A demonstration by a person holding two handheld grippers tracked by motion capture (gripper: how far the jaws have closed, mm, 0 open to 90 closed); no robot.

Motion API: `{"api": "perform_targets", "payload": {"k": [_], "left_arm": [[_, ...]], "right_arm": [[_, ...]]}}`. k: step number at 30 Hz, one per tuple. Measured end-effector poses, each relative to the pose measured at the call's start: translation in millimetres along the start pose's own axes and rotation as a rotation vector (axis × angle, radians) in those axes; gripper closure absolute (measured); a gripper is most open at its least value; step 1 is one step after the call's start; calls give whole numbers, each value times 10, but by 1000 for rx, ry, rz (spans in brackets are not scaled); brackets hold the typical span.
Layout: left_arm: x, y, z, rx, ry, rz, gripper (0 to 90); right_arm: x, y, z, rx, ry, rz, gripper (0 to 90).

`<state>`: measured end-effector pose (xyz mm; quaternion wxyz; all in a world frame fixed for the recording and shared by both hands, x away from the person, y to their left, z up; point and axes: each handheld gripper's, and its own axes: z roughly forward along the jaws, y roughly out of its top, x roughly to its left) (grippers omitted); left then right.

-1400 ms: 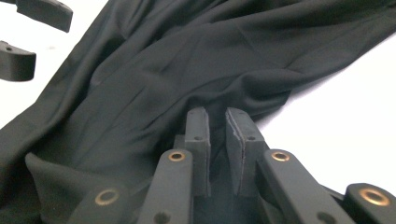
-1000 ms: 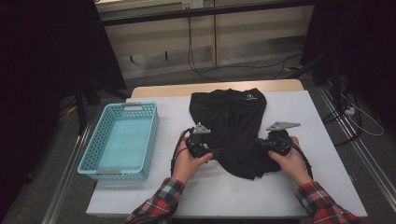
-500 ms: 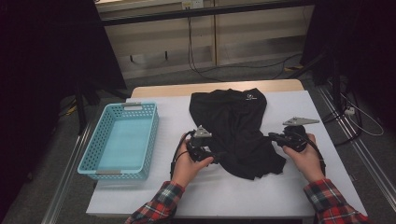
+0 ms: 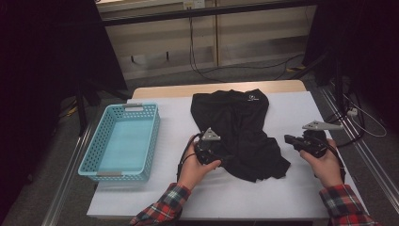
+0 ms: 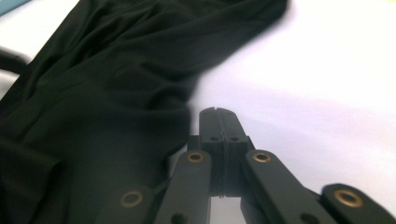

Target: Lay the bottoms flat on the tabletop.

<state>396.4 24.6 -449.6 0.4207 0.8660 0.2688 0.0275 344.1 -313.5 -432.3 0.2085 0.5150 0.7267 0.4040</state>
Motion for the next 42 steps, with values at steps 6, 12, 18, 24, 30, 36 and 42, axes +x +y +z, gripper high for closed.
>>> {"api": "perform_targets", "payload": {"k": [6,12,18,24,30,36,42], "left_arm": [[-93,-35,81,35,-19,44,374],[-146,-25,69,73,-86,20,645],[-143,-8,48,128,-106,-28,886],[-4,16,-147,135,-86,-97,900],[227,-14,-506,59,-62,-179,900],[418,-30,-753,2,-21,-229,900],[539,-61,-859,-18,12,-262,900]], "right_arm": [[250,-13,15,4,44,-80,607],[407,-39,16,25,72,-123,537],[508,-106,37,58,96,-137,528],[548,-122,11,63,88,-148,526],[617,-214,93,140,75,-223,616],[615,-230,113,171,80,-235,886],[559,-207,77,179,49,-252,900]]}}
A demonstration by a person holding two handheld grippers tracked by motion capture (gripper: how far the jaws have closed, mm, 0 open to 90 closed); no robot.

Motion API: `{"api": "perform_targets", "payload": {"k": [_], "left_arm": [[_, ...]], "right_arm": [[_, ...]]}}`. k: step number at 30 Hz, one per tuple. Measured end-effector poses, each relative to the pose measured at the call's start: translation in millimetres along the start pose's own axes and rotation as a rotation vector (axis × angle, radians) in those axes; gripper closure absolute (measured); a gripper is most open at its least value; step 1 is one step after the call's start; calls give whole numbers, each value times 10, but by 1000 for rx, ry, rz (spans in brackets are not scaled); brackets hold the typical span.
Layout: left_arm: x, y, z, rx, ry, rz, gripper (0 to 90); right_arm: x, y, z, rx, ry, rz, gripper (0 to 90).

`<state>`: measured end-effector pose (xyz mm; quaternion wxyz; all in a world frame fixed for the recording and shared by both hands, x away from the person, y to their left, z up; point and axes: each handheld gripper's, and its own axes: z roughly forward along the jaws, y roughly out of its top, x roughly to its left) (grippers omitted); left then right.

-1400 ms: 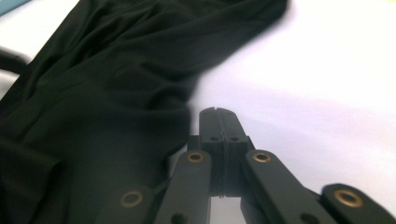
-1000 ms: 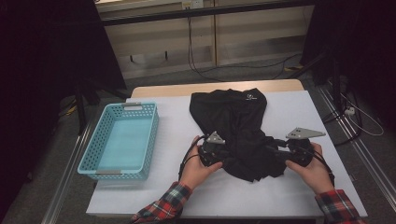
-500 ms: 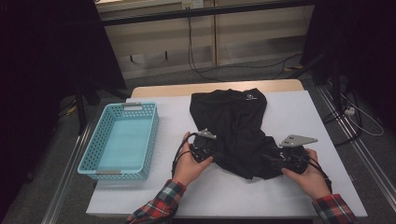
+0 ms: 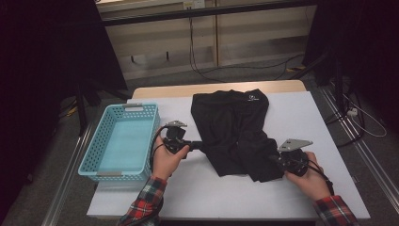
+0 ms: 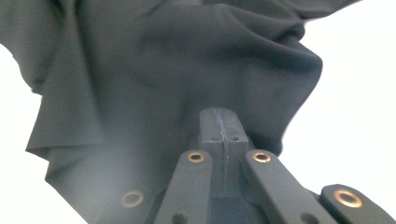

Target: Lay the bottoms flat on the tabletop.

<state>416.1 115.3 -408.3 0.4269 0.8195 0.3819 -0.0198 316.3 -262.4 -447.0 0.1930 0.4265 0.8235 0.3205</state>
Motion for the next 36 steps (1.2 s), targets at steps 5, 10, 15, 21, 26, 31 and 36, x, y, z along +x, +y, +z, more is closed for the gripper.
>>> {"api": "perform_targets", "payload": {"k": [5,10,15,21,26,31,36], "left_arm": [[46,-16,10,10,21,-8,900],[70,-6,-10,19,46,2,900],[125,28,-120,-21,64,-12,900],[143,20,-101,-4,82,-10,900],[121,16,-50,7,82,3,900],[110,9,-27,18,78,11,900],[100,4,20,38,80,18,900]], "right_arm": [[-72,-24,-70,-16,-10,27,900],[-48,1,-132,-71,1,58,858],[11,-20,-126,-72,58,45,683],[210,-38,7,-7,70,-25,626],[194,-37,27,-20,81,1,847],[146,-18,-32,-32,77,15,900],[-52,-18,-233,-144,67,130,900]]}}
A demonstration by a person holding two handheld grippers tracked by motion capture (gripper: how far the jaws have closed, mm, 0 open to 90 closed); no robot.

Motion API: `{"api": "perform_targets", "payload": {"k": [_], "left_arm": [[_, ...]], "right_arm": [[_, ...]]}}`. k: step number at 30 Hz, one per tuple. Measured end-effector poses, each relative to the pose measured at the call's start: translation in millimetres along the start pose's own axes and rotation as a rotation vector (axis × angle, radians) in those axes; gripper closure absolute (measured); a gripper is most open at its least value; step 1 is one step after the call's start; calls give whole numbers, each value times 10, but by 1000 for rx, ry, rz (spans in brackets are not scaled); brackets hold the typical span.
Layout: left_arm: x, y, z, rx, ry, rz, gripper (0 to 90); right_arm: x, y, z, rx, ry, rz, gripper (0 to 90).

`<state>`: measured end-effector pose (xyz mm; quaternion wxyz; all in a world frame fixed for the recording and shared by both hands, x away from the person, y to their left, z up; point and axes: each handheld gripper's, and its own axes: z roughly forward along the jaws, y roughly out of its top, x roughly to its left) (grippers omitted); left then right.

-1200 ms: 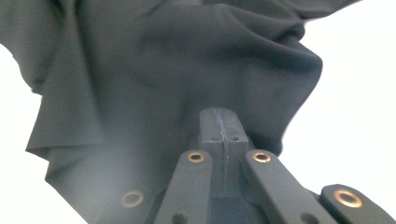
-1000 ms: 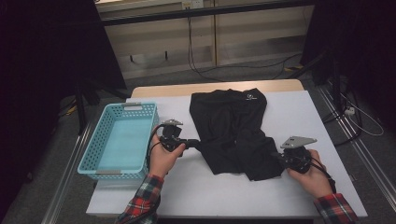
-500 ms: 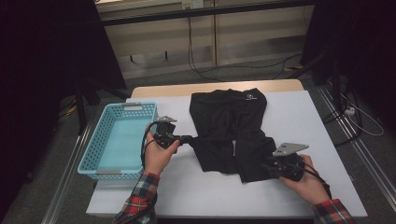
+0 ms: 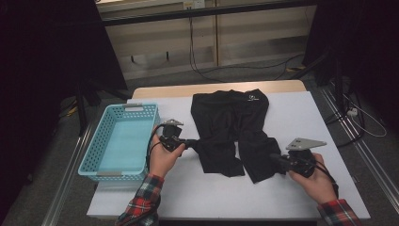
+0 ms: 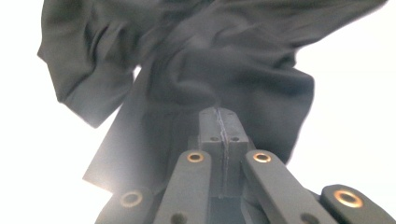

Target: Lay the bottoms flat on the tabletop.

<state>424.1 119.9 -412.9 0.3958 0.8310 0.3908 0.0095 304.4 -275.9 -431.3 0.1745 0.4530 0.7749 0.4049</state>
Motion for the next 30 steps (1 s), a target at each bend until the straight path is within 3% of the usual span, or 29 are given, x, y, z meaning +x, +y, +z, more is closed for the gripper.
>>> {"api": "perform_targets", "payload": {"k": [5,11,12,18,22,26,30], "left_arm": [[-8,5,2,1,-2,5,900],[-61,20,46,-19,-26,18,856],[-80,25,60,-23,-36,24,832],[-191,51,176,-59,-81,67,500],[-239,52,233,-53,-84,94,389],[-266,61,260,-58,-59,121,288],[-283,65,274,-52,-55,134,239]], "right_arm": [[-200,-37,-119,-26,-71,48,900],[-309,-92,-123,18,-146,38,900],[-321,-99,-124,23,-158,37,900],[-391,-156,-102,50,-197,41,900],[-411,-168,-95,51,-212,45,871],[-280,-107,-93,20,-168,22,713],[-58,-36,-24,12,-102,-47,658]]}}
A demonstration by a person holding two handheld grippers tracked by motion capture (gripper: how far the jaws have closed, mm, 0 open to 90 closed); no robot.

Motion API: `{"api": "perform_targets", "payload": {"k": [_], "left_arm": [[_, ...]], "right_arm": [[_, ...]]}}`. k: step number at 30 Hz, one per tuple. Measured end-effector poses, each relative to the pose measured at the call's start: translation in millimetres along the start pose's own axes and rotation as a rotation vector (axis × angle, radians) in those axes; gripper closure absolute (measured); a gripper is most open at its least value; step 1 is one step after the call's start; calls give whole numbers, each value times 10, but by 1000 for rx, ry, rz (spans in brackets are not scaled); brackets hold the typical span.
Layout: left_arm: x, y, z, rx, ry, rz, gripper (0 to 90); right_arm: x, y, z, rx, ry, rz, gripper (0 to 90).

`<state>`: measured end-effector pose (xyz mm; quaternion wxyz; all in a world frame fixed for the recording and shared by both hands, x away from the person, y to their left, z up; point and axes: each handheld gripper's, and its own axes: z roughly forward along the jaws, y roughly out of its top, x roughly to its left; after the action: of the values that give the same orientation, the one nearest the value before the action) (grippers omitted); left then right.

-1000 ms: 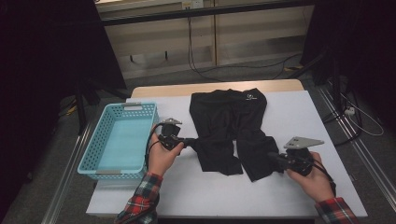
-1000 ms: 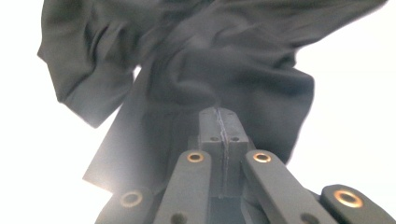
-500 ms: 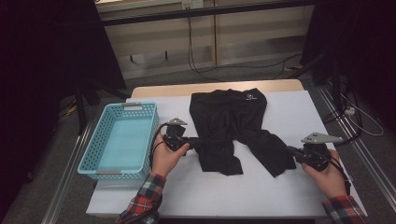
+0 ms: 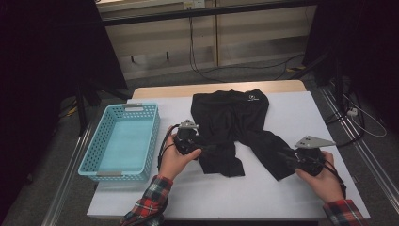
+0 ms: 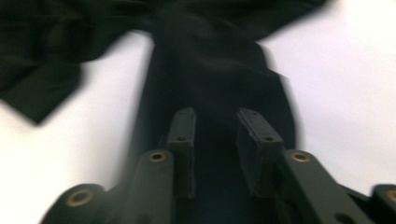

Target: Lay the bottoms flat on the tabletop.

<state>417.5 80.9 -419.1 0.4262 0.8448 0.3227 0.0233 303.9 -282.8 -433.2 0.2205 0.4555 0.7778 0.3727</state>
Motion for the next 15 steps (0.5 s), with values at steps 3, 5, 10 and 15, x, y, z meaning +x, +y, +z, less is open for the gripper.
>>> {"api": "perform_targets", "payload": {"k": [3,5,10,15], "left_arm": [[-10,7,9,2,0,10,225],[-15,14,11,2,2,14,221],[-24,20,15,3,5,15,219],[-22,22,10,3,7,13,219]], "right_arm": [[173,27,58,20,57,-56,675],[272,27,112,43,89,-76,680],[351,-18,266,117,54,-111,760],[229,11,191,101,61,-76,900]]}}
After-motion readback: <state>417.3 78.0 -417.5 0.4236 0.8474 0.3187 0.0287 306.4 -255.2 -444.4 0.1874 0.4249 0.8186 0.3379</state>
